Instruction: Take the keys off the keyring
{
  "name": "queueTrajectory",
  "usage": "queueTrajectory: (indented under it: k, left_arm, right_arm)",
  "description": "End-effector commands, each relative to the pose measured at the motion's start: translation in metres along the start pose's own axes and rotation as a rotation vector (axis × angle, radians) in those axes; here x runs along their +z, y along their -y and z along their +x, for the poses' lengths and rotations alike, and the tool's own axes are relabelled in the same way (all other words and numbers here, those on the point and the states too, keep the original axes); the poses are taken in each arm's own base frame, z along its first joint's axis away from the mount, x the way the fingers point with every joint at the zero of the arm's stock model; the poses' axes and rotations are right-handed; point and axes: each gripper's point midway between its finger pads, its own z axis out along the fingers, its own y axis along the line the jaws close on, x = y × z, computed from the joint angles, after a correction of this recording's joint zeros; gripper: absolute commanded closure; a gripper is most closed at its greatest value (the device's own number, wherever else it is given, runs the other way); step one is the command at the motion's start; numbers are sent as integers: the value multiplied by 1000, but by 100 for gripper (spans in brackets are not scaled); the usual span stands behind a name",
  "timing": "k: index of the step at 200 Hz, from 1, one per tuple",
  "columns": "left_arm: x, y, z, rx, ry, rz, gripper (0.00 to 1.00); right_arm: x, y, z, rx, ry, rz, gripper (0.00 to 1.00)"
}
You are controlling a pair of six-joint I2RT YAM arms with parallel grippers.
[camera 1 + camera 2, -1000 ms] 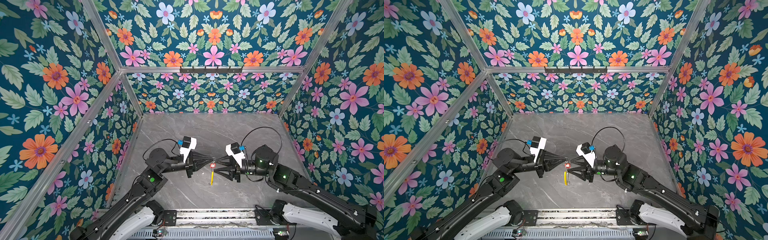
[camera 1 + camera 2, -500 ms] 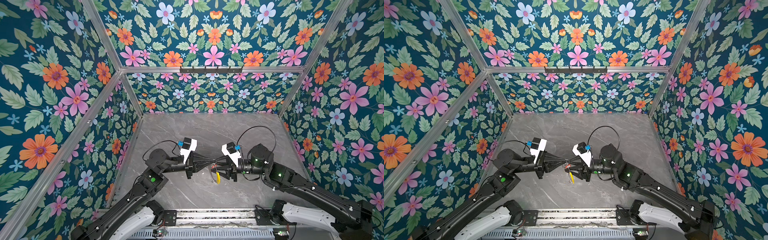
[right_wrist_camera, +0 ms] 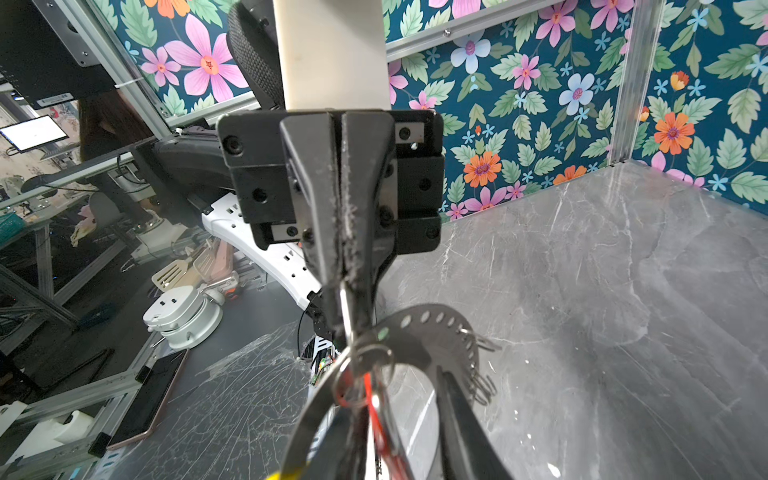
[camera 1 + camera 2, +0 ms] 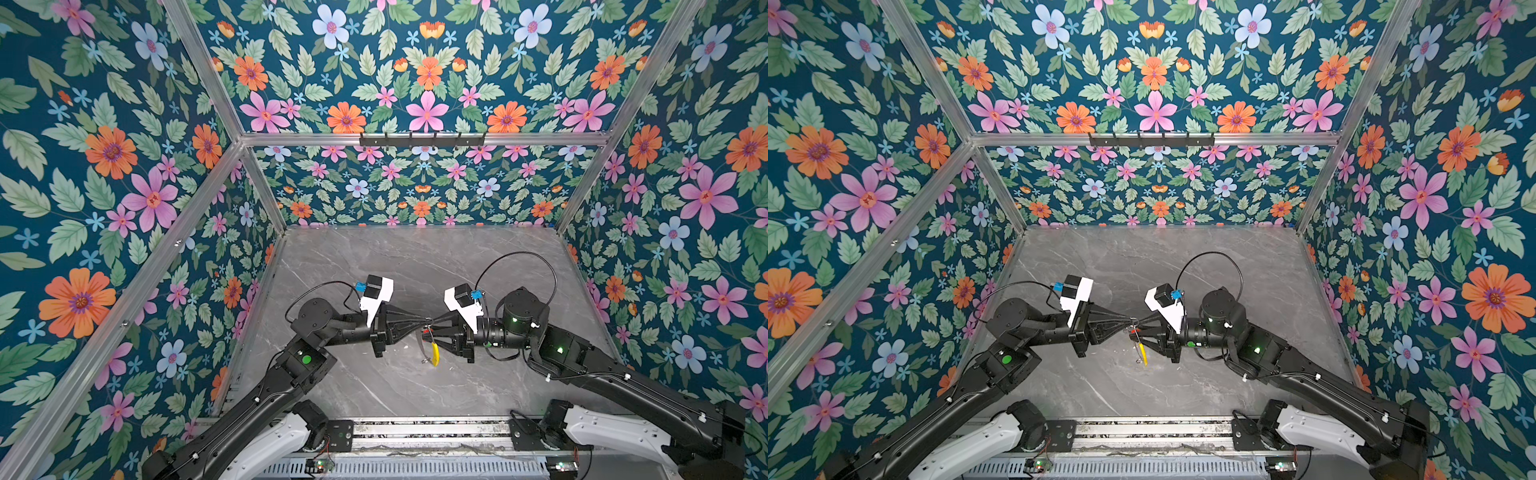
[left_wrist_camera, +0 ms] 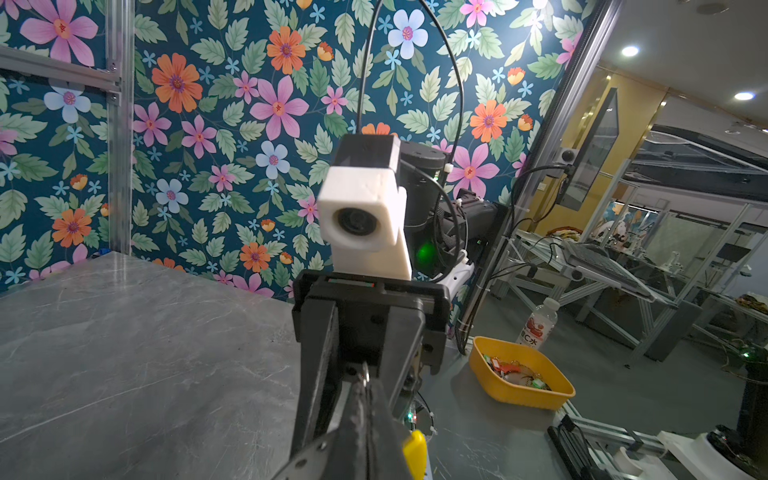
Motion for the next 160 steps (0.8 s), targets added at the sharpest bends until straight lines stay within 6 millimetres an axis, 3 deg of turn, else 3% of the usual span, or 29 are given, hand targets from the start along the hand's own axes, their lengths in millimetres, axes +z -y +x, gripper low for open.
queueTrajectory:
  k: [1, 38, 78, 160]
  left_arm:
    - [0, 0, -6, 25, 17, -7, 100]
    - [-1, 0, -7, 36, 13, -17, 100]
    - [-1, -1, -4, 46, -4, -30, 100]
    - [-6, -10, -2, 82, -16, -105, 100]
  right_arm:
    - [-1, -3, -3, -13, 9, -11, 82]
    - [-4, -5, 0, -8, -18, -10, 100]
    - [-10, -6, 7, -12, -71, 1, 100]
    - [-11, -7, -3, 70, -119, 24, 100]
